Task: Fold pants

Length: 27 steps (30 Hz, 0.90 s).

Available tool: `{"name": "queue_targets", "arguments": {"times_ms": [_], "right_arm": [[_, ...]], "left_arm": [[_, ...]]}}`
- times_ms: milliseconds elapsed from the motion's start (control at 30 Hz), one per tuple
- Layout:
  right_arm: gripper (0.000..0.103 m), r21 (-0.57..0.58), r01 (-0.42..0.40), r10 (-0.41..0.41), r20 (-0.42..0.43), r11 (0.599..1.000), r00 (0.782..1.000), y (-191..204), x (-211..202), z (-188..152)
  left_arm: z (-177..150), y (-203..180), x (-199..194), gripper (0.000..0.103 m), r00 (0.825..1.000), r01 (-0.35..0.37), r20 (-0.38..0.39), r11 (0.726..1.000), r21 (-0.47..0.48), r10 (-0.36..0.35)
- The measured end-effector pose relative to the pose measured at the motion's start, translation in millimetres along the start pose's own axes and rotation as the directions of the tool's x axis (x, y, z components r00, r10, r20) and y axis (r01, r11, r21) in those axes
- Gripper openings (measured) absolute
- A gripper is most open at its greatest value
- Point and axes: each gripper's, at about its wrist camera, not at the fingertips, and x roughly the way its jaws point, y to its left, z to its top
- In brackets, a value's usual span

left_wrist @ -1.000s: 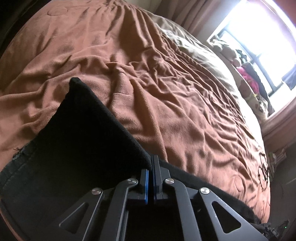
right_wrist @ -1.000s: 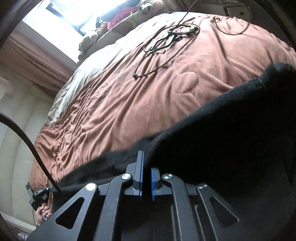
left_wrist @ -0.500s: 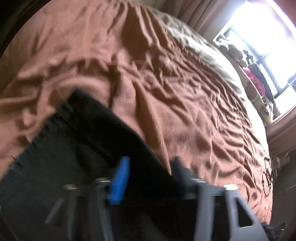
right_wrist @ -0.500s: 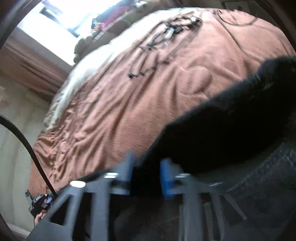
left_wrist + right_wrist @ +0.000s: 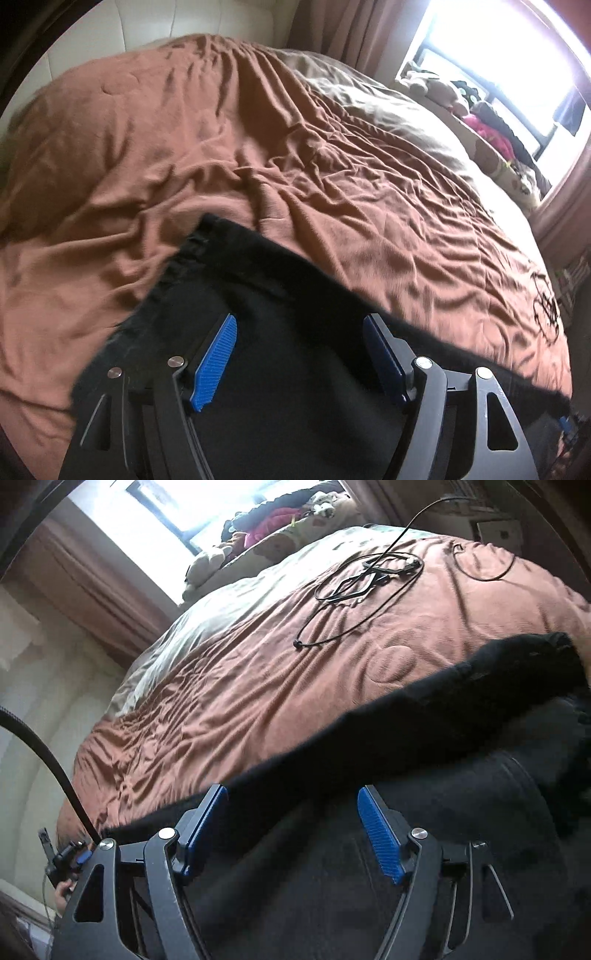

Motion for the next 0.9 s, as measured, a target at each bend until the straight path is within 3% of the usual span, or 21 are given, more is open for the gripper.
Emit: {"name": "queue_targets", "arguments": {"times_ms": [500,633,900], "right_arm": [[0.072,-0.023,0.059,-0.058,0.043,0.998,0.997,-31,-136,-53],[0.072,-0.003,0.069,-0.069,0.056,0.998,0.996,-44,-166,-68],[0.072,0.048,0.092,-0.096,0.071,0.995,0.993,-77,-215,-103]], "left_arm": [[-51,66,-111,0.073,0.999,-0.018,0.033,1.000,-0.012,0.018],[-67,84,-124,0.066,1.000,-0.003,0.028,0.999,-0.046,0.004],[-96,110,-123,0.063,1.000,0.017,-0.007,0.995,-0.103,-0.018]]}}
